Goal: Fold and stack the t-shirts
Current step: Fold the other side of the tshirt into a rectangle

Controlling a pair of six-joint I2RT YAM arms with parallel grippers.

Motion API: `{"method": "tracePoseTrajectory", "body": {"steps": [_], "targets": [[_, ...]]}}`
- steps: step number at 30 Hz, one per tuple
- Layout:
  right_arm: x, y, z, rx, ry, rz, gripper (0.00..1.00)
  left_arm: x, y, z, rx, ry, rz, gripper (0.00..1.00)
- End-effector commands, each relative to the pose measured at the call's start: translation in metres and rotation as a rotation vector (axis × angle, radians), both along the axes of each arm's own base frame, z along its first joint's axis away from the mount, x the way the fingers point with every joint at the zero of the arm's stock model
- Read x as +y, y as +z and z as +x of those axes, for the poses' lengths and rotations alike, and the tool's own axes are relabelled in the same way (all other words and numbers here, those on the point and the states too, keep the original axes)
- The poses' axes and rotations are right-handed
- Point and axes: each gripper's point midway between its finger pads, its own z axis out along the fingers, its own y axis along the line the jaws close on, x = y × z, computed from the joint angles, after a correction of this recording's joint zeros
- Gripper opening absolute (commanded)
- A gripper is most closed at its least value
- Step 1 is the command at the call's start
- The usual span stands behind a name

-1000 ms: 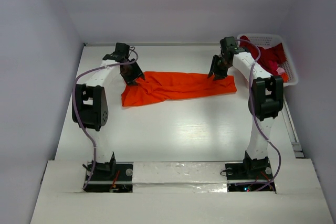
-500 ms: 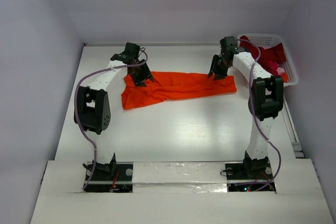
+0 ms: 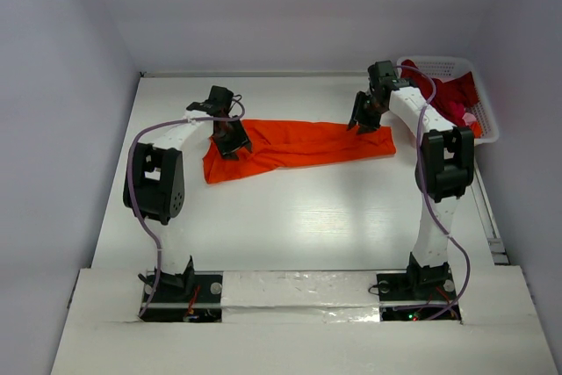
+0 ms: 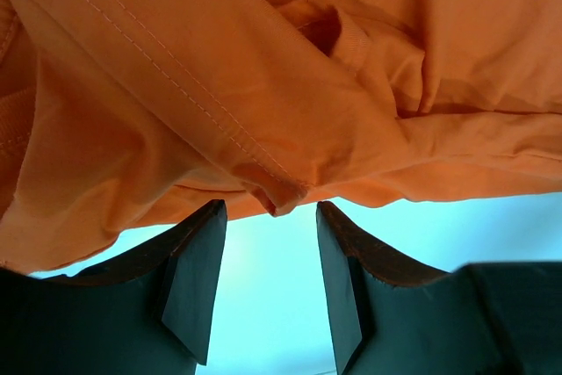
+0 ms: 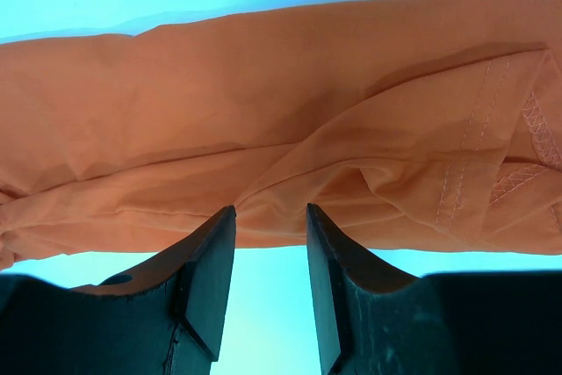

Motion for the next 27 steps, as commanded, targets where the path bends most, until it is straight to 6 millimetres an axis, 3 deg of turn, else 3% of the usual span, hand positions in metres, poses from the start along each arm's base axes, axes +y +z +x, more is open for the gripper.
{"method": "tracePoseTrajectory", "body": {"steps": [1, 14, 20, 23, 24, 27], "targets": [[0.003, 0.022, 0.006, -0.053, -0.001, 0.001, 0.44, 0.001, 0.011, 0.004, -0.043, 0.009, -0.006, 0.42], [0.004, 0.021, 0.007, -0.051, -0.002, 0.005, 0.43, -0.003, 0.009, 0.012, -0.051, 0.022, -0.024, 0.28], [0.004, 0.019, 0.007, -0.050, -0.003, 0.009, 0.44, -0.003, -0.001, 0.013, -0.037, 0.028, -0.021, 0.23], [0.004, 0.019, 0.007, -0.050, -0.004, 0.007, 0.44, -0.004, -0.005, 0.013, -0.030, 0.031, -0.021, 0.13], [0.004, 0.018, 0.007, -0.050, -0.003, 0.005, 0.43, -0.004, -0.004, 0.015, -0.034, 0.032, -0.023, 0.03], [0.003, 0.018, 0.006, -0.050, -0.004, 0.002, 0.44, -0.004, 0.000, 0.018, -0.042, 0.036, -0.017, 0.00]]}}
